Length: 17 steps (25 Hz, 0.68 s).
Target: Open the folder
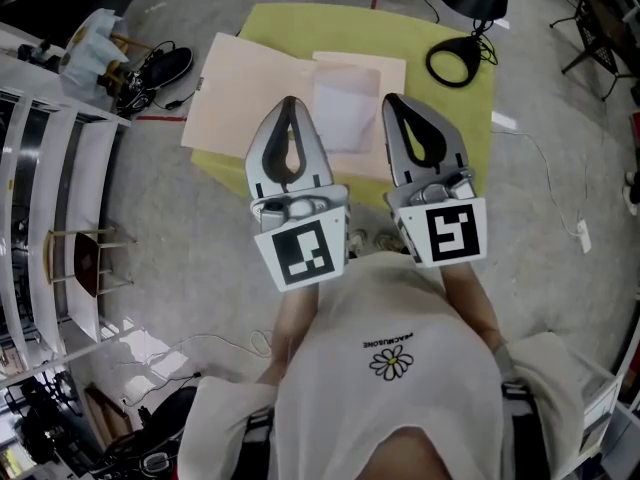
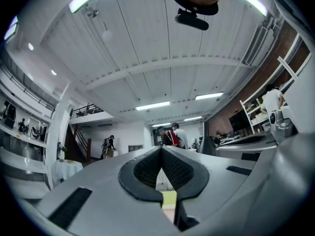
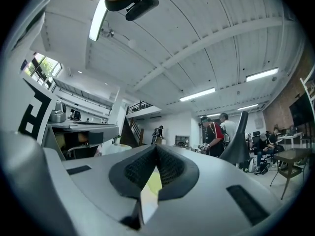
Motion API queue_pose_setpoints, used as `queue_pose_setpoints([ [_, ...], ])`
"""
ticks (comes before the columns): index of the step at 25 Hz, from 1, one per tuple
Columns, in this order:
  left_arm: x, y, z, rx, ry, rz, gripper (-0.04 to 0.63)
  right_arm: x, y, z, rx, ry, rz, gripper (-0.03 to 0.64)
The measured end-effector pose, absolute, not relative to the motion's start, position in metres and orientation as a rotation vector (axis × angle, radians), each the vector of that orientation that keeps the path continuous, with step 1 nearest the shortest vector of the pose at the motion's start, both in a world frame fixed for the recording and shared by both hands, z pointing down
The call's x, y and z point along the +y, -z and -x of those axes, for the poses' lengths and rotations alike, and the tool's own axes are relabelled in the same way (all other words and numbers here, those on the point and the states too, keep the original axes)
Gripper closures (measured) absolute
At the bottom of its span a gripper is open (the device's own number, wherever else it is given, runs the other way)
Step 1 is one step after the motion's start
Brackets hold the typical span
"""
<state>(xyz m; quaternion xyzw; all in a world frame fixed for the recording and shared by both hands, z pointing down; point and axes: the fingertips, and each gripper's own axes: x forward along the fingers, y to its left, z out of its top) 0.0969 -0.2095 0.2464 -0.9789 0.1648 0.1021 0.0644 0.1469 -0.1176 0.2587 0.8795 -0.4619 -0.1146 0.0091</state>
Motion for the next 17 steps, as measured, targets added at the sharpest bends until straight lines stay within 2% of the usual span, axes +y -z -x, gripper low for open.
queue_pose_setpoints([
  [17,-0.229,-0.244,-0.089,0.576,-0.308,2.925,0.581,-0.123,-0.261,-0.149,-1.41,0.369,-2.711,0.603],
])
